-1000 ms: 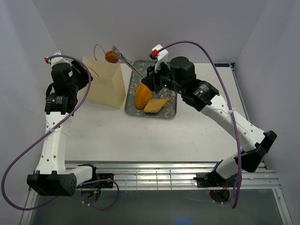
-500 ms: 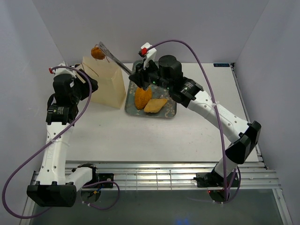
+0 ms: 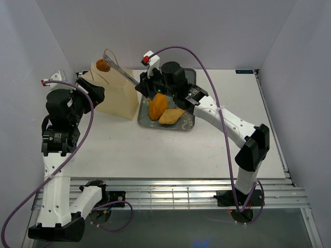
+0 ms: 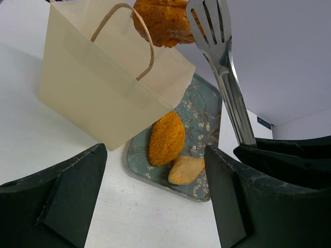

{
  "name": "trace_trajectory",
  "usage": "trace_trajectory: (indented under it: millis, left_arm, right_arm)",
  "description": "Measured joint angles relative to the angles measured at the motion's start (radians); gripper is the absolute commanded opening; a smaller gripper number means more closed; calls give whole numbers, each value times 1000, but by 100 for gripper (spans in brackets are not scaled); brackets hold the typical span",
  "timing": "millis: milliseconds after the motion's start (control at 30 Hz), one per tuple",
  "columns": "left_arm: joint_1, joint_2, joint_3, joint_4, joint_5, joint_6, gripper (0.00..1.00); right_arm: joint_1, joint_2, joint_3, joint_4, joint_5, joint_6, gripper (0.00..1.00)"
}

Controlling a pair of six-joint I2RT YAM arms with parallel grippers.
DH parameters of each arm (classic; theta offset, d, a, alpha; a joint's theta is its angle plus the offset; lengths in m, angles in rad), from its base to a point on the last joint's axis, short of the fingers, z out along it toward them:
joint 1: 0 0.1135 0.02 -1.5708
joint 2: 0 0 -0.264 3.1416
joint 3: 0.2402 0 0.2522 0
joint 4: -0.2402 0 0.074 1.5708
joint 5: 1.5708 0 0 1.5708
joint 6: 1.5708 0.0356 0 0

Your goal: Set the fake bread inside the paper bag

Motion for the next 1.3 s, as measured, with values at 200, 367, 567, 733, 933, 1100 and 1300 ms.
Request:
trace_trajectory:
  millis: [200,367,567,733,933,1100,1300]
  left_arm:
    - [0,-39,8,-17,-25,-10,87]
    - [0,-40,19,-35,-48,-8,87]
    - [0,-51,48,-48,-72,-6,88]
    - [0,-60,66,-47,-82,-3,88]
    - [0,-59,71,-47,-82,-2,88]
    - [0,-56,72,-48,-83,2,88]
    - [0,-55,78,-47,-89,6,89]
  right_arm:
    - [5,36,41,17,-2,-15,8]
    - [10,90,113,25,-6,-29,8]
    - [15,127,132,31,-4,-34,8]
    - [18,153,156,29,2,-56,9]
    - [20,177,180,28,15,-66,12]
    - [20,204,199,13,25,-80,17]
    - [22,235,231,-10,25,-87,23]
